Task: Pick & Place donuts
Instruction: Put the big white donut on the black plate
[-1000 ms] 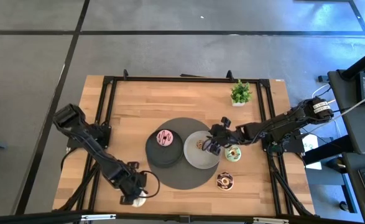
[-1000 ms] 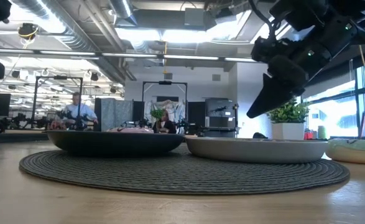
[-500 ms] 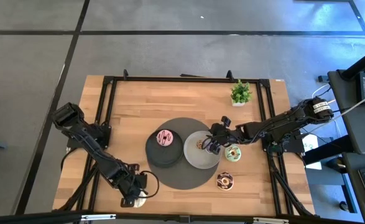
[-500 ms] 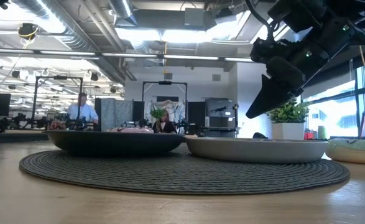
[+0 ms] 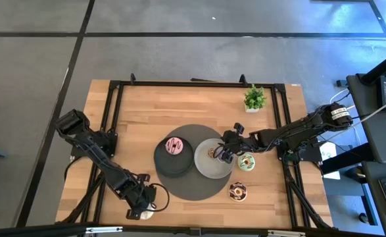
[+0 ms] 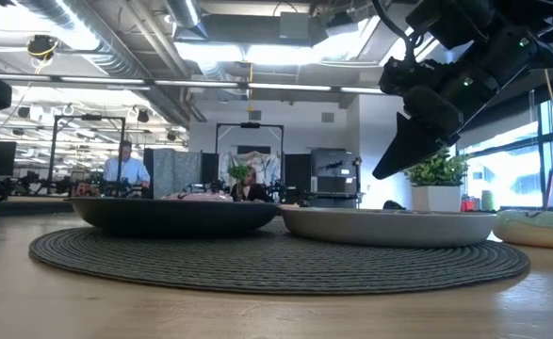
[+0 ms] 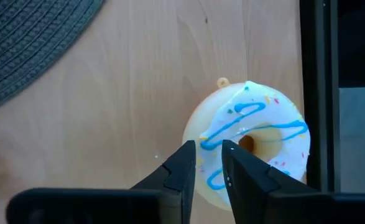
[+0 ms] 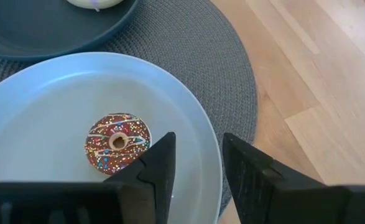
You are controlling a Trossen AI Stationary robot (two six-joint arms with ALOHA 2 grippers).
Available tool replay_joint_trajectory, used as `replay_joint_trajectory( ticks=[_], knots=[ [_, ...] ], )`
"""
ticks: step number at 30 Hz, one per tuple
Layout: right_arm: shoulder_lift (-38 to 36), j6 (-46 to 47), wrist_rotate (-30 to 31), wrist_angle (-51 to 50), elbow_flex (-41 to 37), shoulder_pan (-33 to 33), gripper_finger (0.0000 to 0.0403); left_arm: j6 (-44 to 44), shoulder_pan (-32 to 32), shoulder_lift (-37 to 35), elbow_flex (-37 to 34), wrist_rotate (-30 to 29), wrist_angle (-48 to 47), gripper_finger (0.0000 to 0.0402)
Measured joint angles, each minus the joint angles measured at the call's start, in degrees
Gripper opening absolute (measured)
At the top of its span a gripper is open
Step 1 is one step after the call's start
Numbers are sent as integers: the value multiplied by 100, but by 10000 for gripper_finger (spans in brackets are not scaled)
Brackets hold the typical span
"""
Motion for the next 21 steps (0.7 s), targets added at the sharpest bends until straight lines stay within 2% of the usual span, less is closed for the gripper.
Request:
replay_joint_trajectory(
  ticks=[14, 21],
  knots=[
    [0, -141, 0, -1, 0, 0, 135, -251, 7, 147, 0, 113, 151, 70],
    [0, -136, 0, 0, 0, 0, 135, -498, -1, 147, 0, 391, 131, 99]
  ],
)
